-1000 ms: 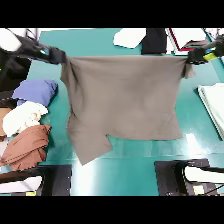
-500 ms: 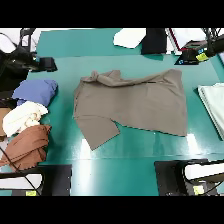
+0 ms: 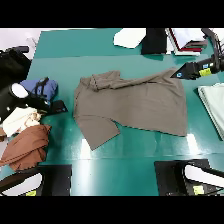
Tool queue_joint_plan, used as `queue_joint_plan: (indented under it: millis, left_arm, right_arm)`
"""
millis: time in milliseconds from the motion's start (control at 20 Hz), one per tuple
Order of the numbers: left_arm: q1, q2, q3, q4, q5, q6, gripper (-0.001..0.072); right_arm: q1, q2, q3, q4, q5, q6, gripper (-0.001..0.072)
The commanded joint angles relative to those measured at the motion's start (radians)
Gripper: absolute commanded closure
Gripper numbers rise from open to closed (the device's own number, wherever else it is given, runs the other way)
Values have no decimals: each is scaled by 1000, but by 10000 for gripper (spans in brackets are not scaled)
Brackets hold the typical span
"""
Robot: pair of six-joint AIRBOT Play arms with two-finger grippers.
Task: Fold the shirts.
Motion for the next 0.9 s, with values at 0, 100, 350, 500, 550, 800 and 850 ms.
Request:
queue_joint_plan:
  millis: [0, 100, 350, 500, 550, 800, 850]
  left_arm:
    - [-12, 14, -148, -177, 116, 91, 151]
    - [-76, 8, -159, -181, 172, 100, 151]
    - [-178, -46, -159, -240, 274, 47, 184]
    - [-177, -43, -114, -249, 275, 59, 681]
    - [-177, -42, -84, -246, 250, 79, 677]
    - [-178, 4, 28, -235, 178, 137, 677]
    - [-177, 7, 38, -234, 173, 138, 677]
  right_arm:
    - [-2, 79, -89, 13, -47, -7, 450]
    - [-1, 97, -103, 16, -47, -7, 450]
    - [-3, 141, -137, 10, -56, -7, 451]
    - [-27, 142, -137, -53, -16, -6, 451]
    - [-42, 145, -152, -106, 8, -5, 451]
    - [-252, 231, -458, -349, 6, 5, 449]
    - [-311, 245, -534, -388, -2, 3, 449]
